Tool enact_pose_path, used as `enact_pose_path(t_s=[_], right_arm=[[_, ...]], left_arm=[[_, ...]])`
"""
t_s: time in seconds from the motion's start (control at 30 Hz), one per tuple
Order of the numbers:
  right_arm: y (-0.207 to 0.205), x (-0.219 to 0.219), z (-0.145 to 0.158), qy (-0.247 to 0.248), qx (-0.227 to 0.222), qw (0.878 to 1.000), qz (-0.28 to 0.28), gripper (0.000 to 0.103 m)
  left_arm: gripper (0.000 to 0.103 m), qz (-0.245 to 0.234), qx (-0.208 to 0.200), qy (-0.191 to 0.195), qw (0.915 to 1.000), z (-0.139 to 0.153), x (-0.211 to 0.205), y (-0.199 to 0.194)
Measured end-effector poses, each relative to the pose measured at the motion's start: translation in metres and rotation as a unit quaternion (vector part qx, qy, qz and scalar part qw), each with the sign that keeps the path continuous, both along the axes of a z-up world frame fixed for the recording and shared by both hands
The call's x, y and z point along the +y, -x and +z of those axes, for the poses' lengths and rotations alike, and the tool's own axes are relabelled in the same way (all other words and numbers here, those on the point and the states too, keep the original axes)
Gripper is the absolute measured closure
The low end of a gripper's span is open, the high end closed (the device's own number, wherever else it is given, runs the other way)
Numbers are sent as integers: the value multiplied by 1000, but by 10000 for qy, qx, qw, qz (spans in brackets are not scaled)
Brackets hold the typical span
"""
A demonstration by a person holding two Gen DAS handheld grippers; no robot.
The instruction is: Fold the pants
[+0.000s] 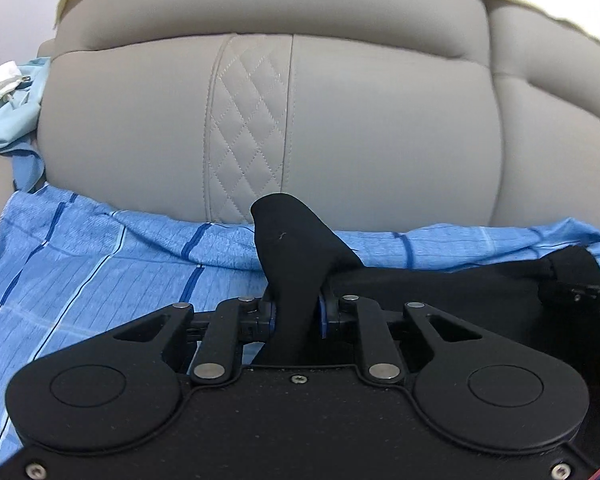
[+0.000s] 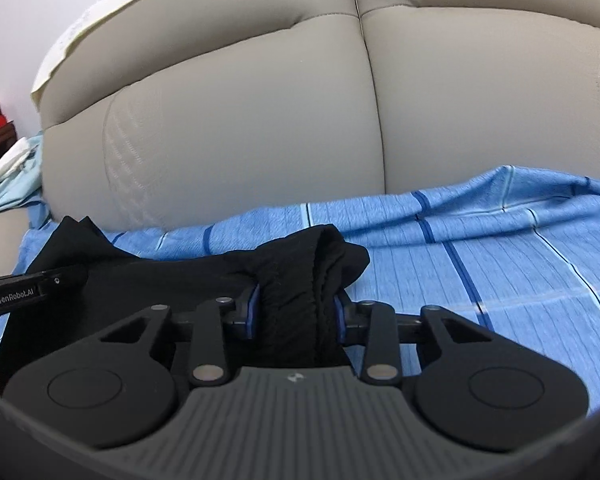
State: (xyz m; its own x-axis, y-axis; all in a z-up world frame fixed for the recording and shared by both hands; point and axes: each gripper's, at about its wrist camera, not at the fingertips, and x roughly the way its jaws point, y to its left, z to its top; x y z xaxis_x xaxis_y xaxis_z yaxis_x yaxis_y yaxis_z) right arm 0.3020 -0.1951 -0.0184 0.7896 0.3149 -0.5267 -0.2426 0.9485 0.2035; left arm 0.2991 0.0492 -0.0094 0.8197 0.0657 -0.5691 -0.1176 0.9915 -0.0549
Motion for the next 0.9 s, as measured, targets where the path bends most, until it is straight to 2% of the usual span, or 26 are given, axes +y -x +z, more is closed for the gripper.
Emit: enact_pose_path(t_s=[0.2, 0.37, 0.43, 0.53, 0.6, 0.67, 0.73, 0.8, 0.9], right_arm=[[-17, 7, -17, 355, 31, 9994, -52, 60], [-14, -4, -24, 197, 10, 9998, -75, 49], [-17, -7, -25, 142, 95, 9997, -154, 33], [-21, -17, -27, -214, 262, 9994, 82, 9], [-13, -16, -24, 62, 234, 9996, 143, 1], [-2, -12, -21, 533, 141, 9985, 31, 0], [11, -10, -20, 991, 21, 9950, 104, 0], [26, -10, -20, 1326, -182, 9909, 105, 0], [44, -14, -13, 1513, -257, 9881, -23, 0]], left_arm=[[79, 85, 236, -251, 9994, -26, -4, -18], [70, 114, 345, -184, 9992, -32, -1, -20], [62, 163, 384, -258, 9988, -32, -2, -21], [40, 223, 442, -396, 9980, -29, -5, -19], [33, 118, 472, -491, 9976, -24, -7, -12], [24, -58, 484, -500, 9976, -19, -8, -1], [20, -210, 458, -568, 9971, -16, -11, 14], [19, -304, 437, -680, 9963, -14, -15, 29], [18, -474, 450, -799, 9947, -11, -19, 51]])
